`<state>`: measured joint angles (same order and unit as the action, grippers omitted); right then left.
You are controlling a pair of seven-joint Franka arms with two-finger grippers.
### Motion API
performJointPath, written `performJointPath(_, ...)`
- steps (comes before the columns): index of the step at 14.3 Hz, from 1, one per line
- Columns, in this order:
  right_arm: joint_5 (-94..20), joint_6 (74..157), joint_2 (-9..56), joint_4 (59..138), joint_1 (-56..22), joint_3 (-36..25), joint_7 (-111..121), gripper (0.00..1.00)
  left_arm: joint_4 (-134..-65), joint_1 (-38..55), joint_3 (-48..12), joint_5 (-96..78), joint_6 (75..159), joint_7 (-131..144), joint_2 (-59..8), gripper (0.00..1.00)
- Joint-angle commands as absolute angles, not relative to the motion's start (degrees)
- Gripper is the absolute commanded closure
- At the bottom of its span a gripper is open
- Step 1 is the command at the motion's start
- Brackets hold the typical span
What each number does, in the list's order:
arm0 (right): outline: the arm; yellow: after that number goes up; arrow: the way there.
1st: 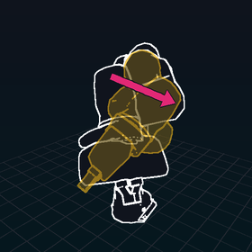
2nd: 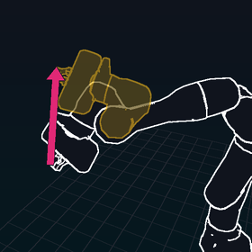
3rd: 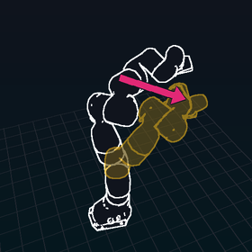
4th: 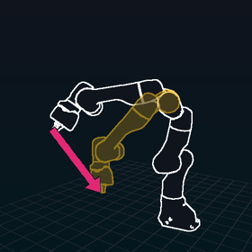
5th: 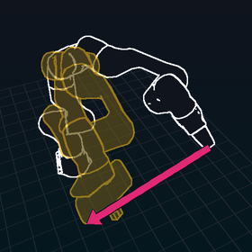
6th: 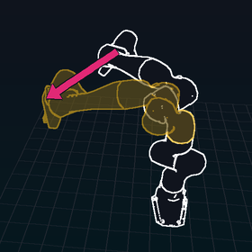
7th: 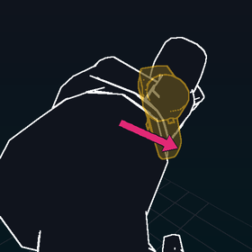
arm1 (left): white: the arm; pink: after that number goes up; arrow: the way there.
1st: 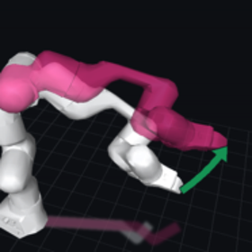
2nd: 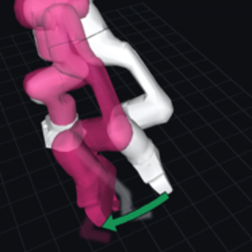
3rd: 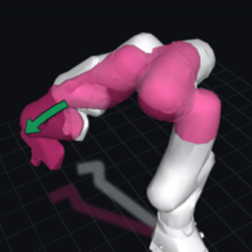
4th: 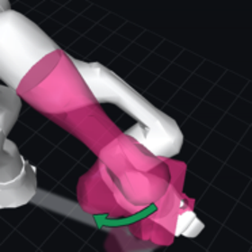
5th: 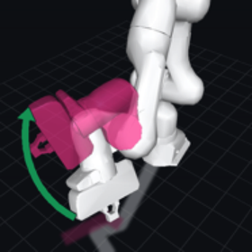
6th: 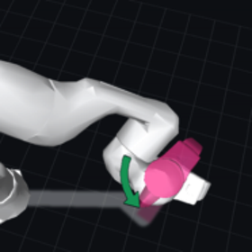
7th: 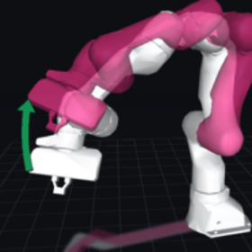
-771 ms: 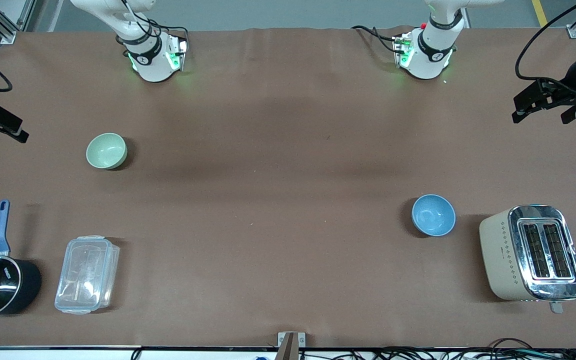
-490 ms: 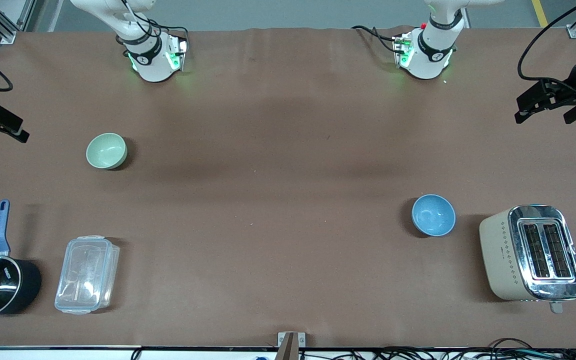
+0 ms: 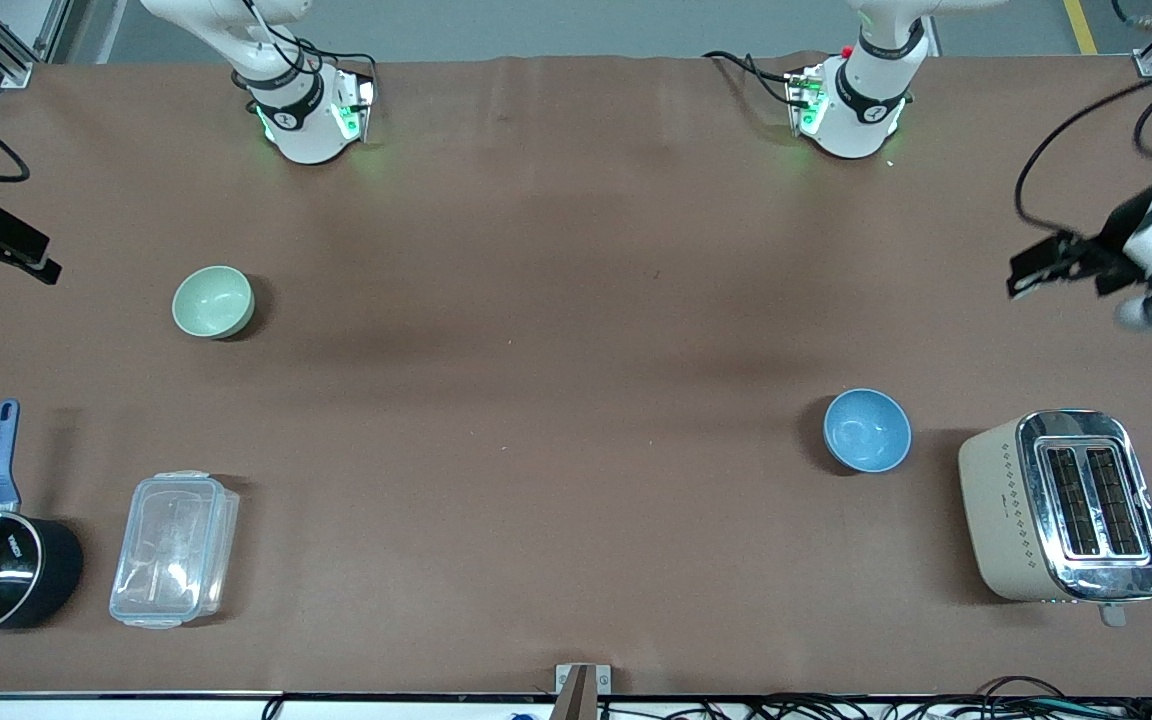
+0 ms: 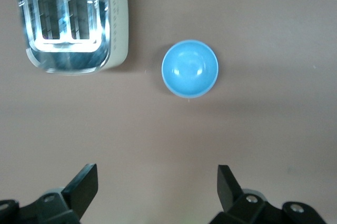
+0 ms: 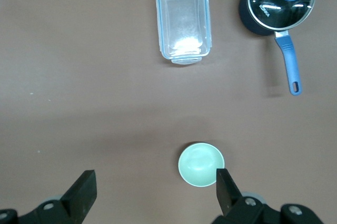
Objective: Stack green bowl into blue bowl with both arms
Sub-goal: 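Move the left gripper toward the blue bowl beside the toaster, then grasp the blue bowl with the left gripper while the right gripper grasps the green bowl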
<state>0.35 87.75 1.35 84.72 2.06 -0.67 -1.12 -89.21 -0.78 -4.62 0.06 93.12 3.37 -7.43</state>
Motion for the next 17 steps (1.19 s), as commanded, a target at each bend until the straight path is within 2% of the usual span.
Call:
performJointPath(1,2.46,89.38,-1.31,91.65,2.55,-0.44,0.44,0.00,-95.07,-0.88,-4.66,0.53,103.05,3.25,-10.71,0.00)
performJointPath(3,2.81,93.23,-4.38,98.05,4.29,-0.70,3.66,0.00,-102.01,-0.88,-4.66,0.53,112.80,3.34,-12.91,0.00)
performJointPath(6,2.72,105.69,-10.79,113.50,10.44,-0.70,11.06,0.00,-111.07,-0.53,-4.57,1.66,128.98,3.95,-15.72,0.00)
performJointPath(9,2.64,113.80,-14.84,126.35,13.62,-0.88,12.66,0.00,-112.24,-0.70,-4.75,7.29,134.03,7.28,-20.20,0.00)
performJointPath(12,2.64,118.36,-14.59,133.48,16.16,-1.23,12.66,0.00,-112.06,-0.70,-4.83,7.29,138.06,9.14,-24.60,0.01)
performJointPath(15,2.64,129.25,-13.28,143.67,18.10,-1.32,12.66,0.00,-112.15,-0.70,-4.92,7.38,138.69,9.14,-26.19,0.20)
performJointPath(17,2.64,135.32,-9.07,146.68,19.77,-1.32,12.66,0.00,-112.06,-0.97,-4.83,7.38,138.69,9.05,-26.63,0.30)
